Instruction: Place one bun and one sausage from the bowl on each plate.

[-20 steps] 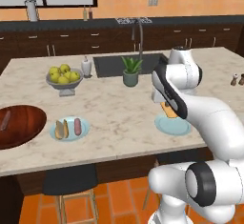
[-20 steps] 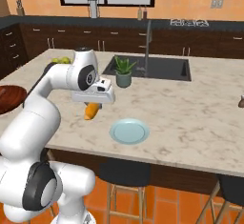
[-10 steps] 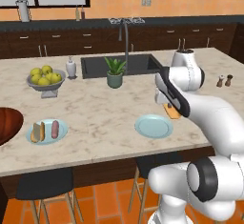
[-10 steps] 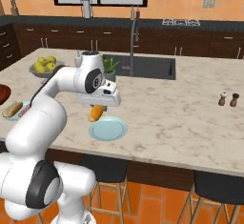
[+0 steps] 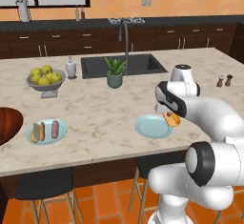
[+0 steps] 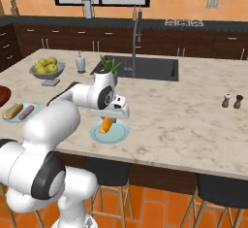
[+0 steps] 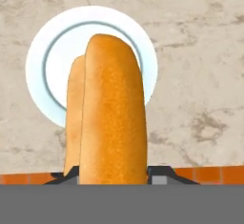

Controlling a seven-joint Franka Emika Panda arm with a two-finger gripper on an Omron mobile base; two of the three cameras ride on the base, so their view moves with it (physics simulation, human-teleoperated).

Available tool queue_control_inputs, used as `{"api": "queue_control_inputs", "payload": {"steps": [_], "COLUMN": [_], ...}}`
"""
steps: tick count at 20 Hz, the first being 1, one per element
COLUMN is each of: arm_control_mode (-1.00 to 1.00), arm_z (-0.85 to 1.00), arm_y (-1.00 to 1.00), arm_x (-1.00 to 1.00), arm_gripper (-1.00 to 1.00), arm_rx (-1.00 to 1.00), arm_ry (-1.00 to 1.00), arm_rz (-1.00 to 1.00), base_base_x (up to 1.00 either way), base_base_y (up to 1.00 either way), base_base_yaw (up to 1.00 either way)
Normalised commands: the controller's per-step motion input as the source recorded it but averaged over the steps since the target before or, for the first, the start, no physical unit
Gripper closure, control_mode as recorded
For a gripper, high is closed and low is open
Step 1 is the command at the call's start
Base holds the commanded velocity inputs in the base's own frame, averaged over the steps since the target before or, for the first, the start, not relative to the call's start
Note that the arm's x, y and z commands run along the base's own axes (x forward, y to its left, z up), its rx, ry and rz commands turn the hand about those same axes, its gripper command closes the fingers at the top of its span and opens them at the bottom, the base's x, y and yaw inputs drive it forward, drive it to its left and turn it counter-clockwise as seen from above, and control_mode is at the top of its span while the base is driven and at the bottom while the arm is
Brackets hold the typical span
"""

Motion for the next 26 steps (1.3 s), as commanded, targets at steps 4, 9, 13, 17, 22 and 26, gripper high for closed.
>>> {"api": "queue_control_inputs", "payload": {"steps": [4,9,13,17,22,26], "arm_control_mode": [-1.0,-1.0,-1.0,-1.0,-1.0,-1.0], "arm_z": [-0.31,-0.4,-0.48,-0.36,-0.06,-0.24], "arm_y": [0.06,0.0,0.0,0.0,0.0,0.0], "arm_x": [0.77,0.46,0.07,0.0,0.0,0.0], "arm_gripper": [1.0,1.0,1.0,1.0,1.0,-1.0], "arm_rx": [0.0,0.0,0.0,0.0,0.0,0.0], "arm_ry": [0.0,0.0,0.0,0.0,0.01,0.01], "arm_rz": [0.0,0.0,0.0,0.0,0.0,0.0], "base_base_x": [0.0,0.0,0.0,0.0,0.0,0.0], "base_base_y": [0.0,0.0,0.0,0.0,0.0,0.0], "base_base_yaw": [0.0,0.0,0.0,0.0,0.0,0.0]}}
